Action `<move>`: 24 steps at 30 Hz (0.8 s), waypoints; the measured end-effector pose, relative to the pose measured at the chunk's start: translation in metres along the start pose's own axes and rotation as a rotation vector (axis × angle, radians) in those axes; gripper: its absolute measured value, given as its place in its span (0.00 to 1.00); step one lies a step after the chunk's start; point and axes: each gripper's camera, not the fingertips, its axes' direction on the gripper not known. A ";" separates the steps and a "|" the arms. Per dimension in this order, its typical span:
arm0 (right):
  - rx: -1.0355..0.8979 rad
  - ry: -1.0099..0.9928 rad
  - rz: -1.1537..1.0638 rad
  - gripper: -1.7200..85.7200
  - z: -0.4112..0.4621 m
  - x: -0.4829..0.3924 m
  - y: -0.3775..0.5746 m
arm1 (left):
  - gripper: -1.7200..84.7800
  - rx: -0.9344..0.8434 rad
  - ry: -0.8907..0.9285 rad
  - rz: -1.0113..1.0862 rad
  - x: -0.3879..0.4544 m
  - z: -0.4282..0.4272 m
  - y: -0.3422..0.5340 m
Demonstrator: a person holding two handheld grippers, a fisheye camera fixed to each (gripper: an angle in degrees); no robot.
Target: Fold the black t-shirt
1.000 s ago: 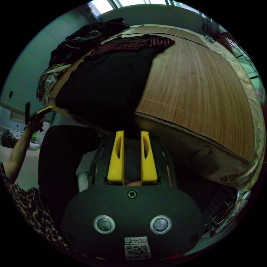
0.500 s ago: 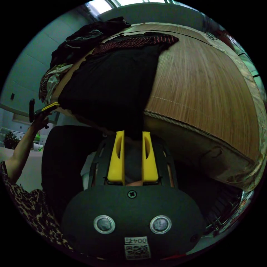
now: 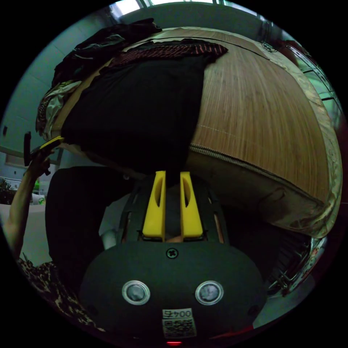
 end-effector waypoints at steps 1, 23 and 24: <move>0.000 -0.012 0.004 0.09 0.000 0.004 0.001 | 0.08 -0.007 -0.004 -0.001 0.000 0.000 0.001; 0.059 -0.366 0.060 0.01 -0.086 0.135 0.011 | 0.04 0.070 0.084 -0.067 -0.011 -0.088 0.024; 0.066 -0.379 0.067 0.01 -0.094 0.142 0.010 | 0.04 0.075 0.084 -0.071 -0.009 -0.091 0.025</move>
